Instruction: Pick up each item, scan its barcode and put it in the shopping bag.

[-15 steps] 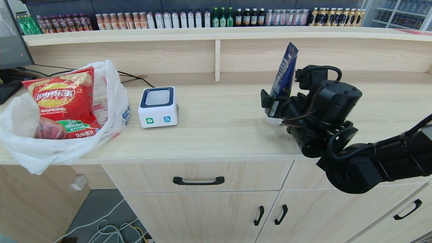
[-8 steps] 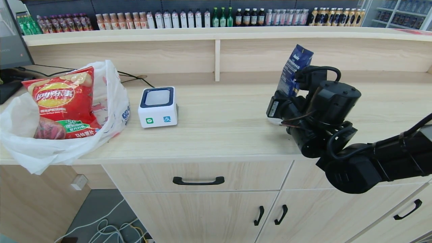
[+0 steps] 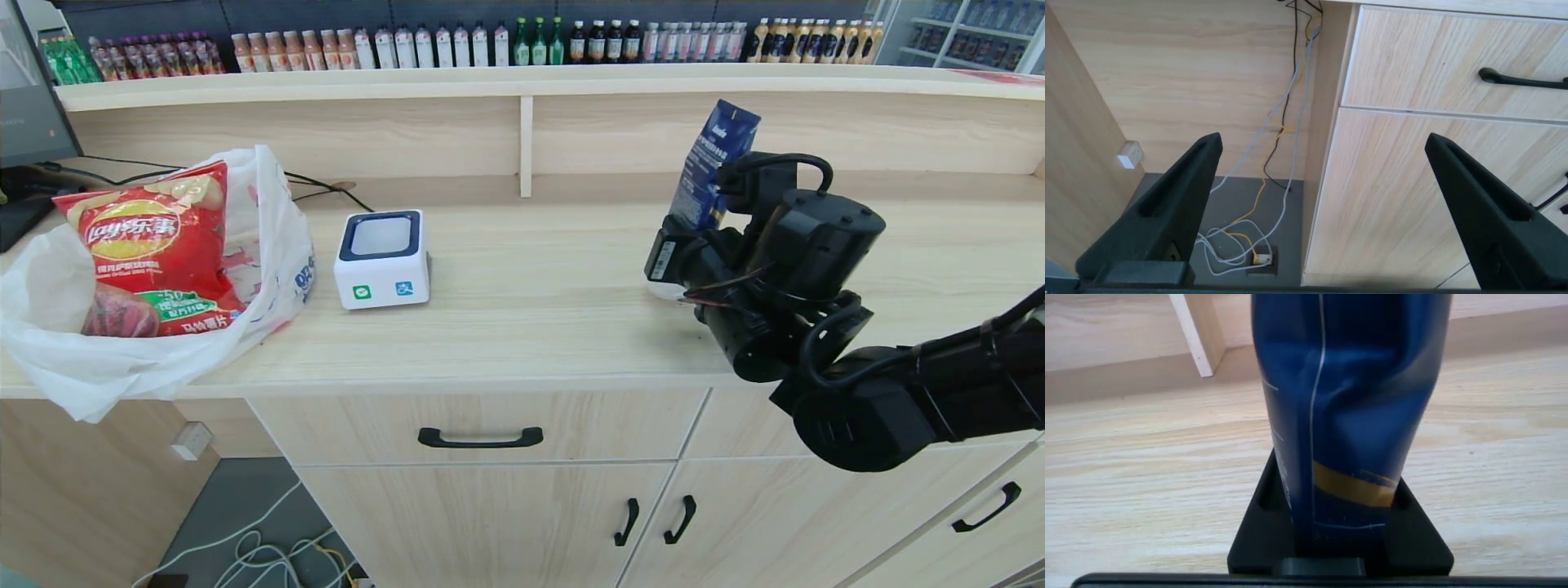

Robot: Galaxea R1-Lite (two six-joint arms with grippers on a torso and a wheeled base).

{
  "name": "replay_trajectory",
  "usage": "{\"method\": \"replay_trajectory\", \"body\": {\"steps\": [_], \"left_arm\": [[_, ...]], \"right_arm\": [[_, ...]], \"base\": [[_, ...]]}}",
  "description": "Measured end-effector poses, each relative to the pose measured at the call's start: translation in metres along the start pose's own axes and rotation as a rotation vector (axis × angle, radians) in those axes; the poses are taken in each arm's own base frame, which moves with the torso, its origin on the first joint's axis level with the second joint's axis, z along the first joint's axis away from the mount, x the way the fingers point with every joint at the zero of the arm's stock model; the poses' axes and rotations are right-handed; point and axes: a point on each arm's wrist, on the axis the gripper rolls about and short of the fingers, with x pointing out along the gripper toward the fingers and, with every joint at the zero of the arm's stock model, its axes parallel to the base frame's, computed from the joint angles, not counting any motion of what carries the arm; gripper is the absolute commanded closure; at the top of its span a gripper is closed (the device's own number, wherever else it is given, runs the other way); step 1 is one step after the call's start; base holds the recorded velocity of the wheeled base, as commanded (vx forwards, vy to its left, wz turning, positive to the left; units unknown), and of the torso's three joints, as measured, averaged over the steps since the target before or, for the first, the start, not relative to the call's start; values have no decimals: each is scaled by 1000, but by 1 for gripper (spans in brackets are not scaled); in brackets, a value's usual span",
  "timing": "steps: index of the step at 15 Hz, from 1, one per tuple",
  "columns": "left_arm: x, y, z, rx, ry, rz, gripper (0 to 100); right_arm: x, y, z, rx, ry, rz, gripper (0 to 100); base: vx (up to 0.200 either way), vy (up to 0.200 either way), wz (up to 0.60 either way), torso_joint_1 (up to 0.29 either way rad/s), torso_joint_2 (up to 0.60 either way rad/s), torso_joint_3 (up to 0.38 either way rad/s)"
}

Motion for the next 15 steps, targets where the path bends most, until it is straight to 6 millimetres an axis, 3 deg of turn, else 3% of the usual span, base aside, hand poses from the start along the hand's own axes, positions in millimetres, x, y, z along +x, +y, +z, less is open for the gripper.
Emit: {"method": "replay_trajectory", "body": {"steps": [5,9,15], "left_arm": [[0,0,0,0,0,0,0],[0,0,0,0,0,0,0],[0,0,0,0,0,0,0]], "right_arm": [[-15,0,16,-18,-22,25,100],[-47,-3,35,-14,-33,71,100],[-95,-27,49,-11,-26,103,100]], "base": [[0,0,0,0,0,0],[0,0,0,0,0,0],[0,0,0,0,0,0]]}}
